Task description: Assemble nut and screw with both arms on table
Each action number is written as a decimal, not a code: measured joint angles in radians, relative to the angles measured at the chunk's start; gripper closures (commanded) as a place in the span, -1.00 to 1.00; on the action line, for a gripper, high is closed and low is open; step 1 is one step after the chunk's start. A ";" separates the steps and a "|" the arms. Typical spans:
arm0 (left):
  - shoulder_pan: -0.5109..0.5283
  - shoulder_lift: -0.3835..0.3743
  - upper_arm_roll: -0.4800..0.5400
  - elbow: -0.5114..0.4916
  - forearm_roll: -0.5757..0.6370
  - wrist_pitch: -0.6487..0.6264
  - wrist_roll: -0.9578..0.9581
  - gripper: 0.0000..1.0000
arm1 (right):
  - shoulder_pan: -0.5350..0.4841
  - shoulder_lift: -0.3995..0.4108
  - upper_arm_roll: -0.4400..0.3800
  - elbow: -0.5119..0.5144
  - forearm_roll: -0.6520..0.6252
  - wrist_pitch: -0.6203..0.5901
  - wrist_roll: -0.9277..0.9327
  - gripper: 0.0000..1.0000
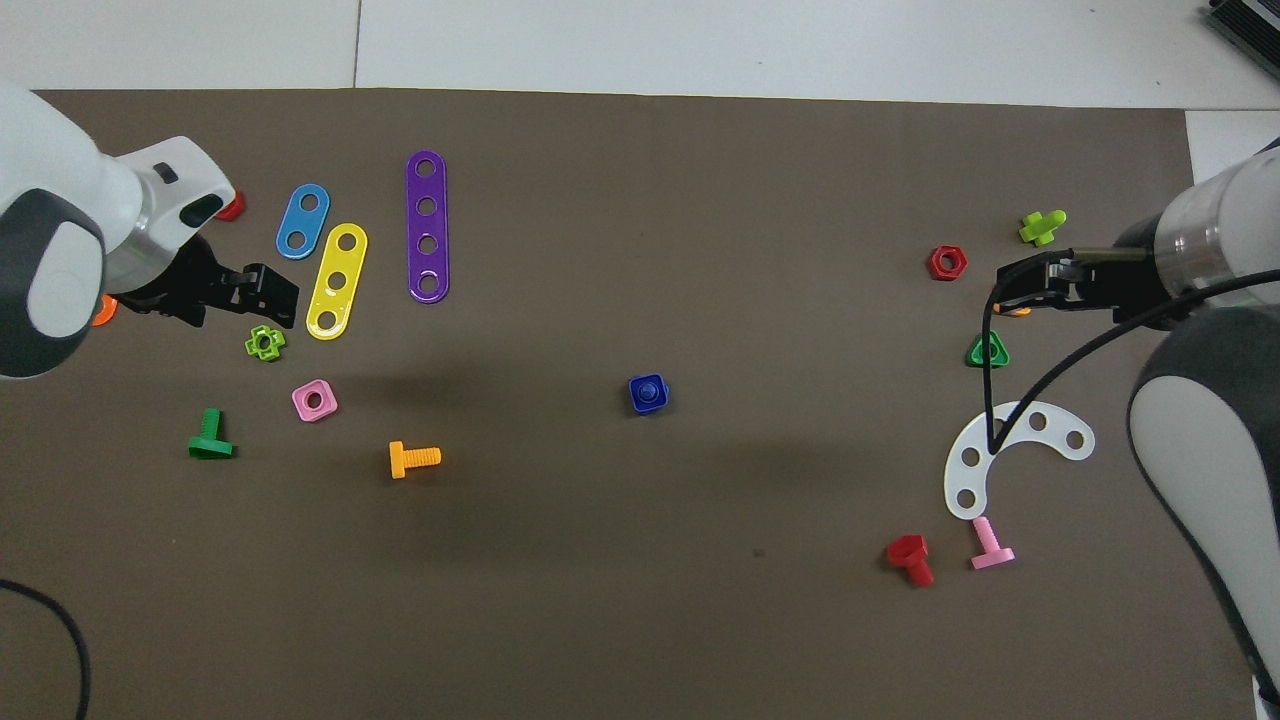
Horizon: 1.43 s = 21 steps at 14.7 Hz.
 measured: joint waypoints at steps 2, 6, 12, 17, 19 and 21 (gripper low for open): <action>0.021 -0.056 0.000 -0.010 0.000 -0.015 0.011 -1.00 | 0.000 -0.001 0.000 0.000 0.000 0.000 0.005 -1.00; 0.021 -0.186 -0.006 -0.009 0.000 -0.054 0.011 -1.00 | -0.001 -0.001 -0.001 0.013 0.000 -0.039 0.012 -1.00; 0.021 -0.240 -0.006 -0.005 0.002 -0.060 0.011 -1.00 | -0.005 -0.006 -0.003 0.035 0.000 -0.055 0.010 -1.00; 0.021 -0.229 -0.006 0.032 0.002 -0.058 0.011 -1.00 | -0.009 -0.017 -0.004 0.053 0.000 -0.080 0.005 -1.00; 0.021 -0.208 -0.006 0.082 0.003 -0.079 0.011 -1.00 | -0.009 -0.017 -0.004 0.052 0.000 -0.082 0.005 -1.00; 0.021 -0.173 -0.003 0.152 0.004 -0.123 0.011 -1.00 | -0.009 -0.018 -0.004 0.052 0.000 -0.088 0.005 -1.00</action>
